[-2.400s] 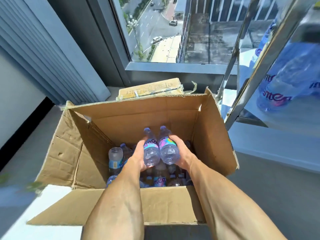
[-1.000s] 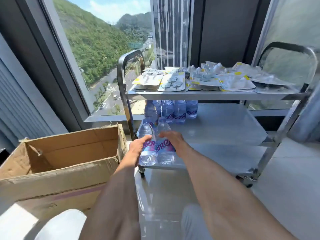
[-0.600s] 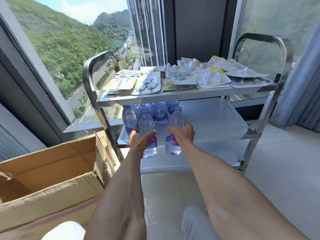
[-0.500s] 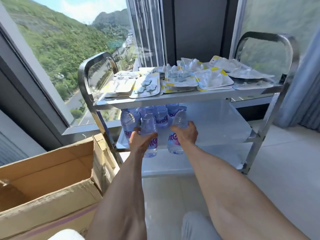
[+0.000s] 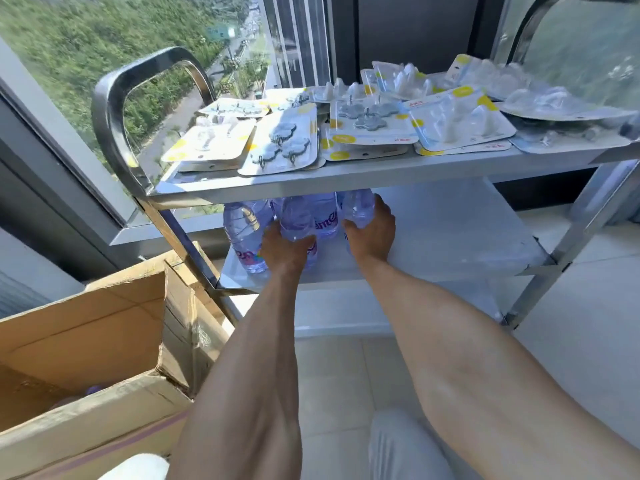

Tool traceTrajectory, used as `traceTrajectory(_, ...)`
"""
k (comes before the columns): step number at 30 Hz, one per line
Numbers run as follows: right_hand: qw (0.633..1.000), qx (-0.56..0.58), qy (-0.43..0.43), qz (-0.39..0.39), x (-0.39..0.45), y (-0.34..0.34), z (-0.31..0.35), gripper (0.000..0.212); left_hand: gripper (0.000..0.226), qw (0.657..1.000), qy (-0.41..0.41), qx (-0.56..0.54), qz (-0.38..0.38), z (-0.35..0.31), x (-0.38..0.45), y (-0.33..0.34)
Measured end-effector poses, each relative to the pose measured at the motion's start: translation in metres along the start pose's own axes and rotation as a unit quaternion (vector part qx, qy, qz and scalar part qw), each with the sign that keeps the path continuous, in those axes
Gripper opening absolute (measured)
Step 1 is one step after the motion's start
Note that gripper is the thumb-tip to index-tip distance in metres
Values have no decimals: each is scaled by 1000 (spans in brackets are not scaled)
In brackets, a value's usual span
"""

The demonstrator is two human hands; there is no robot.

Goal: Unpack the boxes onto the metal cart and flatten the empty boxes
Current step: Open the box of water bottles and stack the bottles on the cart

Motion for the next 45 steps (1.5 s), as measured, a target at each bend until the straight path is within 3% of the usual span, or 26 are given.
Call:
traceTrajectory(4, 998, 55, 25, -12, 2, 16, -8, 74, 60, 1000, 18, 19, -9, -2, 6, 1)
traceTrajectory(8, 994, -47, 92, -42, -25, 27, -45, 47, 69, 998, 35, 55, 8, 3, 9, 4)
traceTrajectory(13, 991, -67, 110, -36, -14, 37, -45, 53, 70, 997, 31, 61, -27, 5, 6, 6)
traceTrajectory(20, 988, -101, 116, -26, -5, 45, -39, 30, 73, 996, 52, 53, -50, 8, 1, 6)
traceTrajectory(27, 985, -143, 97, 9, 5, 53, -41, 54, 71, 994, 71, 55, -61, 12, 3, 9)
traceTrajectory(34, 989, -110, 92, -40, -2, 62, -50, 69, 75, 992, 75, 28, -94, 17, -1, 16)
traceTrajectory(38, 992, -77, 86, -54, -5, 56, -52, 55, 73, 993, 52, 16, -108, 20, -10, 21)
traceTrajectory(42, 992, -75, 72, -65, -9, 57, -50, 47, 67, 986, -46, 123, -99, 31, -16, 32)
traceTrajectory(45, 993, -69, 67, -66, -9, 55, -50, 42, 59, 986, -56, 121, -97, 37, -13, 37)
Point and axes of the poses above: each hand's wrist, its own x-axis towards the middle knuckle, its own y-axis out of the palm, z = x × y, the point moved 4 cm from there along x, towards the middle knuckle, and after that the axes turned 1 degree about x, right-handed, at the moved point
